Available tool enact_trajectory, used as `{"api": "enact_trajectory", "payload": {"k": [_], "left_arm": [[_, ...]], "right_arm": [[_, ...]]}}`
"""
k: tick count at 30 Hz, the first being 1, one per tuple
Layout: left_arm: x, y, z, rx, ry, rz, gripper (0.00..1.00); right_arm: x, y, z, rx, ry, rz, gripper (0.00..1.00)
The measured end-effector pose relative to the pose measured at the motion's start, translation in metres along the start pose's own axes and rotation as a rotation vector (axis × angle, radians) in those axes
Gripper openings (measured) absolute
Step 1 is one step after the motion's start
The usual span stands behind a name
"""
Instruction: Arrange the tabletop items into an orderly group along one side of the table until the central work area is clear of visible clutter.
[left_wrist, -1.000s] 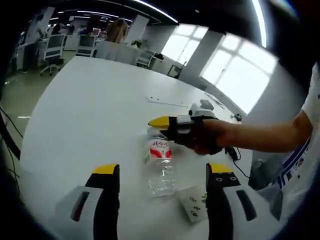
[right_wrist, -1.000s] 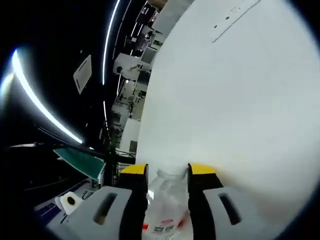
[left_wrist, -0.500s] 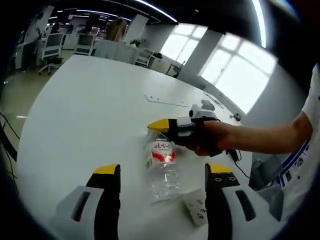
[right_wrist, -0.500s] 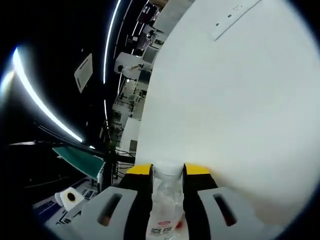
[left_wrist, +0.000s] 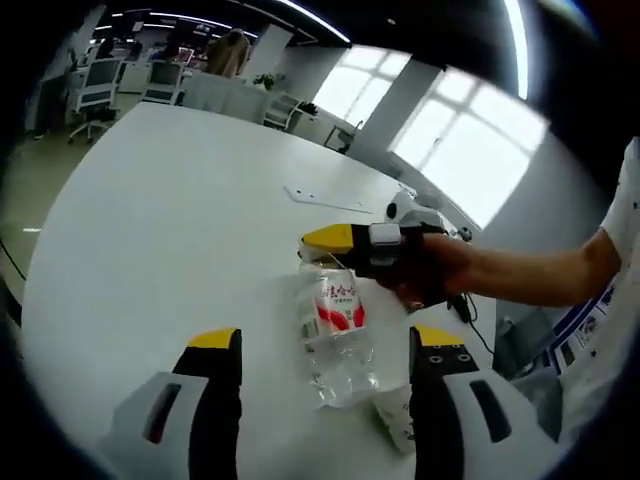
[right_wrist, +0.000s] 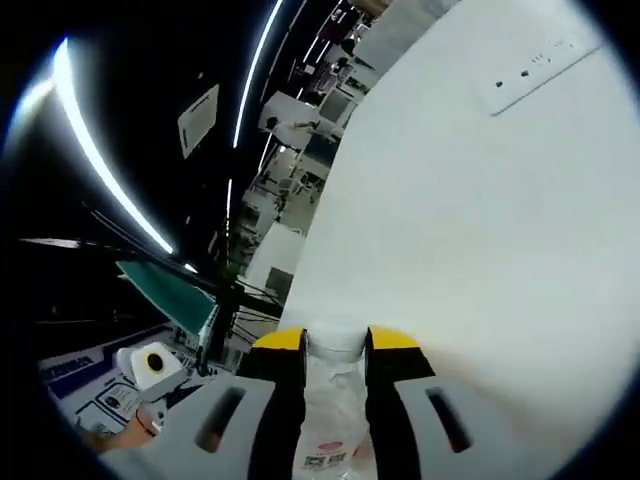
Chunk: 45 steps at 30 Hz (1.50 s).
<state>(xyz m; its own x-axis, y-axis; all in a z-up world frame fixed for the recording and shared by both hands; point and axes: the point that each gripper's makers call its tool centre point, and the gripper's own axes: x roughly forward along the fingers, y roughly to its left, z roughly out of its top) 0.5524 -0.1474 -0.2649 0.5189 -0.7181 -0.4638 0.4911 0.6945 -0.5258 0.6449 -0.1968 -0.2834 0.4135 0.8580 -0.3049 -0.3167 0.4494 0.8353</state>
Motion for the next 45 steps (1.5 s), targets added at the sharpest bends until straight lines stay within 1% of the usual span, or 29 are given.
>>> {"api": "enact_trajectory", "payload": {"k": [1,5,8,11,12,13,14,20,21,25,27,28,30,32,33,34,35,38,41,42,45], "left_arm": [[0.001,0.000,0.001,-0.001,0.000,-0.005,0.69],[0.017,0.002,0.002,-0.005,0.013,-0.065,0.69],[0.026,-0.002,0.002,-0.013,0.024,-0.119,0.69],[0.032,-0.005,-0.001,0.012,0.045,-0.147,0.69],[0.034,-0.008,-0.001,0.017,0.051,-0.167,0.69],[0.037,-0.010,-0.002,0.016,0.057,-0.184,0.69],[0.038,-0.011,-0.003,0.016,0.060,-0.192,0.69],[0.044,-0.014,-0.011,0.028,0.089,-0.231,0.67],[0.045,-0.014,-0.011,0.027,0.091,-0.233,0.66],[0.047,-0.016,-0.013,0.023,0.098,-0.262,0.60],[0.047,-0.020,-0.013,0.026,0.098,-0.281,0.55],[0.047,-0.020,-0.013,0.029,0.101,-0.284,0.51],[0.047,-0.025,-0.013,0.040,0.101,-0.303,0.47],[0.046,-0.031,-0.012,0.057,0.101,-0.326,0.43],[0.046,-0.034,-0.011,0.074,0.096,-0.334,0.42],[0.046,-0.034,-0.009,0.109,0.087,-0.329,0.42],[0.046,-0.034,-0.009,0.116,0.086,-0.328,0.42],[0.046,-0.038,-0.005,0.193,0.073,-0.329,0.41],[0.047,-0.042,-0.003,0.225,0.070,-0.325,0.41],[0.049,-0.045,-0.001,0.259,0.070,-0.320,0.41],[0.052,-0.049,0.001,0.292,0.067,-0.318,0.40]], "right_arm": [[0.000,0.002,0.001,-0.014,0.003,0.002,0.20],[0.000,0.015,0.001,-0.088,0.014,0.022,0.20],[0.000,0.024,0.000,-0.143,0.029,0.041,0.20],[0.000,0.030,-0.001,-0.179,0.039,0.049,0.20],[0.000,0.035,-0.003,-0.212,0.047,0.061,0.20],[0.000,0.037,-0.003,-0.220,0.050,0.064,0.20],[-0.002,0.045,-0.007,-0.238,0.056,0.070,0.20],[-0.003,0.059,-0.013,-0.307,0.077,0.093,0.20],[-0.003,0.062,-0.014,-0.328,0.083,0.104,0.20],[-0.003,0.067,-0.016,-0.360,0.093,0.119,0.20],[-0.004,0.068,-0.017,-0.371,0.097,0.123,0.20],[-0.005,0.070,-0.017,-0.381,0.100,0.126,0.20],[-0.006,0.073,-0.018,-0.402,0.103,0.128,0.19],[-0.008,0.077,-0.017,-0.430,0.105,0.129,0.19],[-0.010,0.079,-0.017,-0.445,0.105,0.127,0.19],[-0.011,0.082,-0.016,-0.470,0.103,0.128,0.19],[-0.013,0.084,-0.016,-0.491,0.103,0.124,0.19],[-0.020,0.091,-0.014,-0.566,0.099,0.112,0.19],[-0.028,0.095,-0.013,-0.626,0.096,0.098,0.19],[-0.030,0.096,-0.012,-0.646,0.095,0.095,0.19],[-0.038,0.099,-0.011,-0.711,0.094,0.080,0.19]]}}
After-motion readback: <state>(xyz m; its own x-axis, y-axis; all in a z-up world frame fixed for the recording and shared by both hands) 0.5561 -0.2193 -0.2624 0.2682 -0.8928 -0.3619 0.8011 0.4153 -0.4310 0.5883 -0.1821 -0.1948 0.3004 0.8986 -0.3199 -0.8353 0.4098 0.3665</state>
